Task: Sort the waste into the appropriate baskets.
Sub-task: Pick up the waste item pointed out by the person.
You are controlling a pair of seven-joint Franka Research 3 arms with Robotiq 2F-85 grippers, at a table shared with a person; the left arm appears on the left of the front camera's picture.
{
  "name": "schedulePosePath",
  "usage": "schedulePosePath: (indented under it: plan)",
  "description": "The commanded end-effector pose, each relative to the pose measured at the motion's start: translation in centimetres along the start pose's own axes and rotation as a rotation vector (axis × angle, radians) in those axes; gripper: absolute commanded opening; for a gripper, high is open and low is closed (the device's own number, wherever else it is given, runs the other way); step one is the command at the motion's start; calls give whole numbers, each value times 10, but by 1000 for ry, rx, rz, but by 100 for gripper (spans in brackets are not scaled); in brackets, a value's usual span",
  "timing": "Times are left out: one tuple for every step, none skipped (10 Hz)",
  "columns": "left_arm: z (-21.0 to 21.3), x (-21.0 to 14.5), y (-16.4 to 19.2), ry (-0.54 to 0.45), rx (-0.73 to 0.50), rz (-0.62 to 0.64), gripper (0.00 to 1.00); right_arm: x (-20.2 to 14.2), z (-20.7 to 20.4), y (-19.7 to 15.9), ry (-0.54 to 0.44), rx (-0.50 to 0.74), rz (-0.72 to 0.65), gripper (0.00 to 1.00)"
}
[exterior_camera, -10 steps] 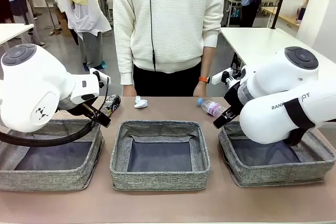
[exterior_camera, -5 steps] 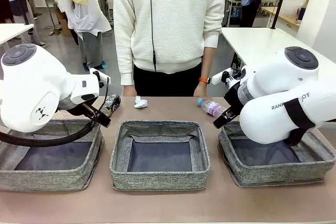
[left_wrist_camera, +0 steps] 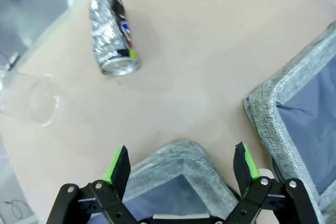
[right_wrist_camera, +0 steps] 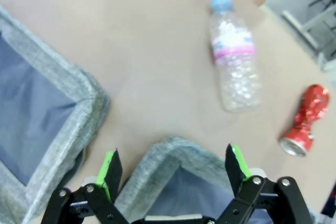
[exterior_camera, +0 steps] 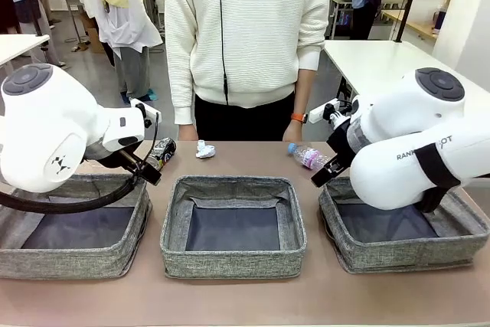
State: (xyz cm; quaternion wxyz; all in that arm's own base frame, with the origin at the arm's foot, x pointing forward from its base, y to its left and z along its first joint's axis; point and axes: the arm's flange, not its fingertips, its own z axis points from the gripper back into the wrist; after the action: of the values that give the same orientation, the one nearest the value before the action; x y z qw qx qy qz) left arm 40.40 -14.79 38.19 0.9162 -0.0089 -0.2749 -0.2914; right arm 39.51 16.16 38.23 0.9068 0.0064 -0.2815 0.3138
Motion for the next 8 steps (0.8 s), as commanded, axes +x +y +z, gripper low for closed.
schedulePosePath:
  plan:
    - [107, 6, 5, 8, 60, -25, 100, 12, 100, -14, -40, -41, -97, 100]
    - [172, -2, -4, -100, 26, 16, 100, 5, 160, -12, 16, 39, -179, 100]
    - [215, -21, -21, -181, 50, 34, 100, -16, 202, -1, -85, 28, -199, 100]
    - [217, -37, -34, -210, 110, 32, 100, -36, 215, 10, -200, -1, -214, 100]
    - [155, 25, 4, -114, 50, 8, 100, 12, 140, -17, -41, 9, -135, 100]
    - [211, 21, -7, -177, 74, 13, 100, 8, 195, -12, -106, 11, -175, 100]
    - [195, 20, -7, -111, -136, -37, 100, 4, 190, -14, -103, 50, -217, 100]
    - [193, 13, 8, -70, -336, 5, 100, -10, 197, -28, -102, 173, -270, 100]
